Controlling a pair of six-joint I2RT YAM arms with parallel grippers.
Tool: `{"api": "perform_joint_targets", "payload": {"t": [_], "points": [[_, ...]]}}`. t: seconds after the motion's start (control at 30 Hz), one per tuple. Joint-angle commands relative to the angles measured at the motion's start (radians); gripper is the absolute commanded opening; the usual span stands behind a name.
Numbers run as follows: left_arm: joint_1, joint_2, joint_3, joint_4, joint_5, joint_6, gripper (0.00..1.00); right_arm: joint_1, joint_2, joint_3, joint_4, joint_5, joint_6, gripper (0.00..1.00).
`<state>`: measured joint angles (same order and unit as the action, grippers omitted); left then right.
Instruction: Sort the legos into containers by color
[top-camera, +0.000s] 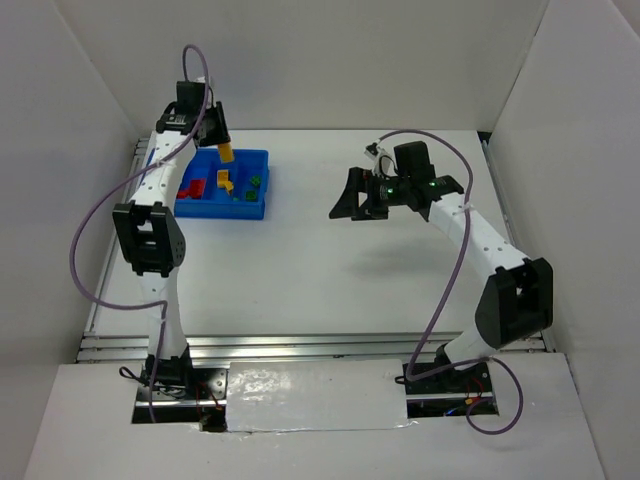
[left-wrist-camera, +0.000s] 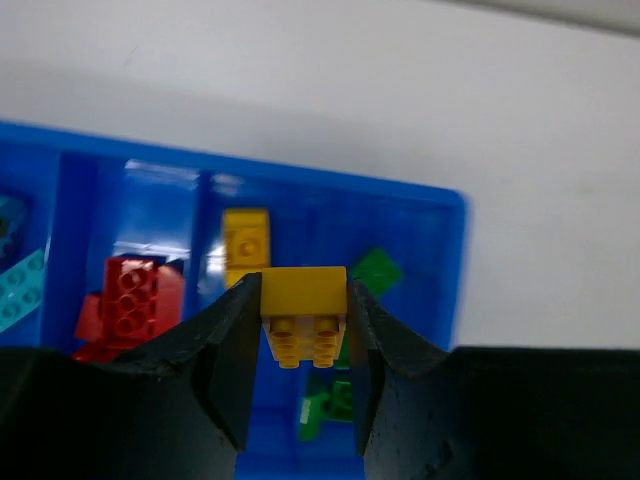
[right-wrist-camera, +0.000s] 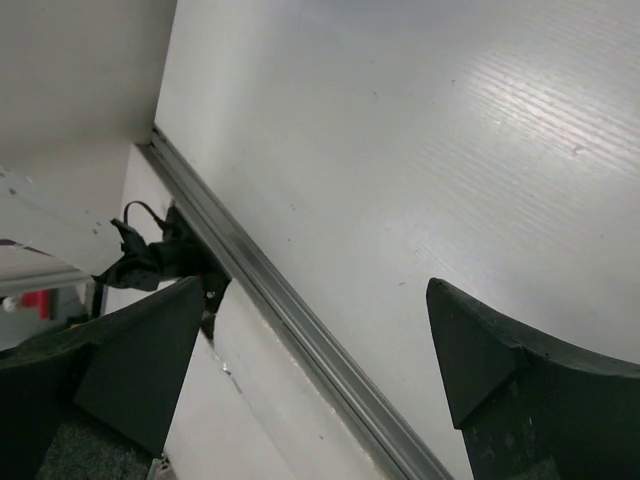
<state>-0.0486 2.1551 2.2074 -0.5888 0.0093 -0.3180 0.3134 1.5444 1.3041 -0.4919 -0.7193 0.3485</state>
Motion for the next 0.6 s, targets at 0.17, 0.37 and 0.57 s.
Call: {"api": "perform_joint_targets", "payload": {"t": [0.17, 0.37, 0.57], "points": [[0.041, 0.146, 0.055, -0.037, -0.173, 0.077, 0.0, -0.004, -0.106, -0.009, -0.119, 0.09, -0.065, 1.0], [0.041, 0.166, 0.014, -0.045, -0.184, 0.082, 0.12, -0.004, -0.09, 0.032, -0.134, 0.075, -0.068, 1.0], [0.041, 0.128, 0.006, -0.051, -0.128, 0.054, 0.68, -0.002, -0.052, 0.047, -0.132, 0.046, -0.06, 1.0]]}}
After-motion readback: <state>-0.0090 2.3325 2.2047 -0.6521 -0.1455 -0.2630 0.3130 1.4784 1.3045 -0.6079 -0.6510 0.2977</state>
